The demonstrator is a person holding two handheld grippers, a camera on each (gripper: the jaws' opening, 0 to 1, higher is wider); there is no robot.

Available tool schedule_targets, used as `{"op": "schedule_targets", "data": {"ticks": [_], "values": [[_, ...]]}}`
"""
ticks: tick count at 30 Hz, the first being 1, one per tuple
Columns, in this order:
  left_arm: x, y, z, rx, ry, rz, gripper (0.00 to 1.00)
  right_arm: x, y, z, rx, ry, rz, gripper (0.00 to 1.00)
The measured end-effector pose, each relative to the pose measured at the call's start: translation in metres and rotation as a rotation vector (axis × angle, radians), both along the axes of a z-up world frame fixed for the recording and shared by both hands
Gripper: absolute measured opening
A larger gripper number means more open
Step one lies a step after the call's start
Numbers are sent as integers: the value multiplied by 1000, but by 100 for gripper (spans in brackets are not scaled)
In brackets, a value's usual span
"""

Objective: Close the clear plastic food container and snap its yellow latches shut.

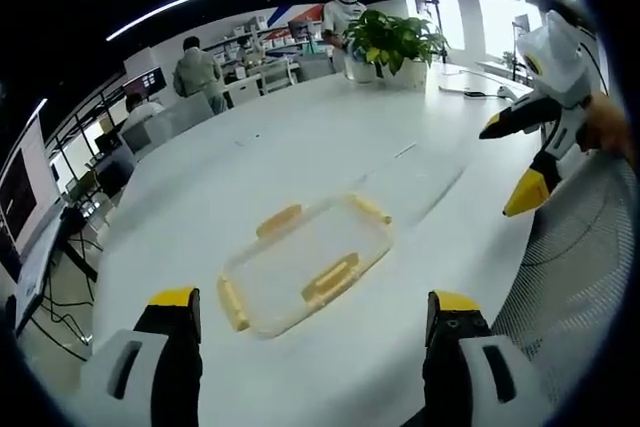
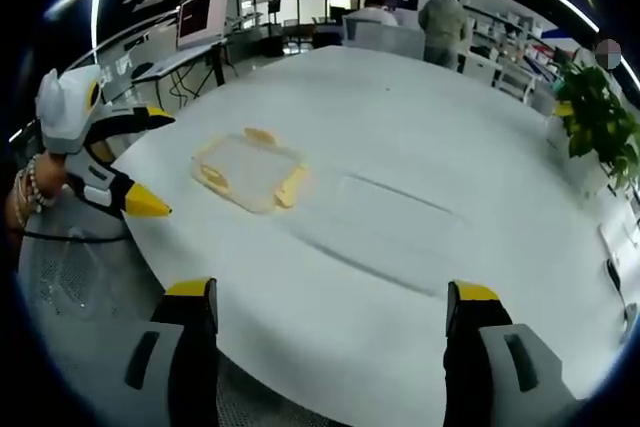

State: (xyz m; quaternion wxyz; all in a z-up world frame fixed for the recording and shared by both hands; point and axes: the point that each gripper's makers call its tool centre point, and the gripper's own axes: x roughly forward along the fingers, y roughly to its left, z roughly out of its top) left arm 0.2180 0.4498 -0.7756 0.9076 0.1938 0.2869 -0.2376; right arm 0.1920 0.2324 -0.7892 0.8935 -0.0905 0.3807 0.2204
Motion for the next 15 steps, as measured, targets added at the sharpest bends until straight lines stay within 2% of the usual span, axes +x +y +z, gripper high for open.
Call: {"op": "schedule_targets", "data": {"ticks": [8, 11, 15], "values": [[-2, 2, -3, 7, 16, 9, 90, 0, 0, 3, 4, -12, 2, 92], [-4, 2, -11, 19, 46, 9, 89, 0, -3, 0, 6, -2, -9, 92], [-5, -3, -9, 14, 38, -8, 89, 1, -5, 1, 8, -6, -20, 92]]}}
